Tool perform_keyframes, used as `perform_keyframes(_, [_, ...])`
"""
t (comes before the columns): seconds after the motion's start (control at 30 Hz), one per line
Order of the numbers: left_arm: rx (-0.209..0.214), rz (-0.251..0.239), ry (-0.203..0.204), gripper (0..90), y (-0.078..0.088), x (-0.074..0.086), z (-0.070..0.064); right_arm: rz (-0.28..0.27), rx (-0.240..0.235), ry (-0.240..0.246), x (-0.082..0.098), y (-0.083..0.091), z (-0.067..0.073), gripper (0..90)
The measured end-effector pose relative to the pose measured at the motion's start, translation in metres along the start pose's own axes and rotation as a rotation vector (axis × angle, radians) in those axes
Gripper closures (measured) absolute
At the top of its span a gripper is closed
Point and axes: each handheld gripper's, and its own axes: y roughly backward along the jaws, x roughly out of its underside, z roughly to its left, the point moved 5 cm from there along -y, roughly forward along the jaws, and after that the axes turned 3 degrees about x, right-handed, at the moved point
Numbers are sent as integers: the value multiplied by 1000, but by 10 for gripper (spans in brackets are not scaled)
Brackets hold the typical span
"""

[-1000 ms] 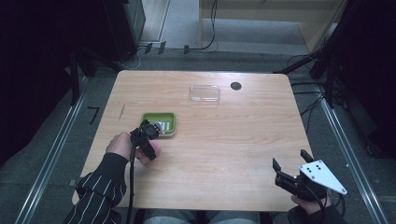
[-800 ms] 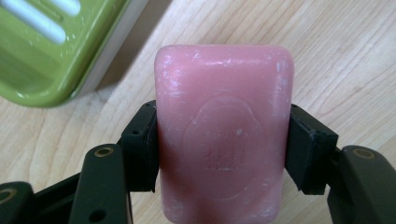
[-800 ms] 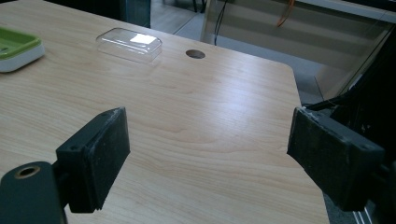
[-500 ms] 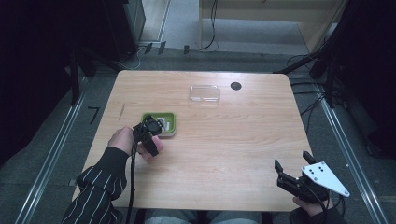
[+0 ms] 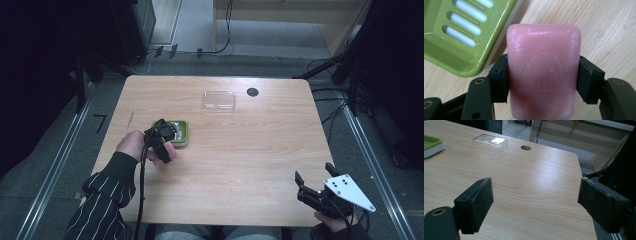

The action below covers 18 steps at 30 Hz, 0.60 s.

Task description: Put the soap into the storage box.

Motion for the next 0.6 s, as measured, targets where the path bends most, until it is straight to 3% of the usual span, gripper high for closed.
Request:
perform_keyframes(0.27, [-9,4,-47,388,6,-4,3,3,5,-2,1,2,-1,137])
perform_keyframes(0.6, [-11,-5,-75,389,11,-9,7,5,16,-6,3,5,-4,137])
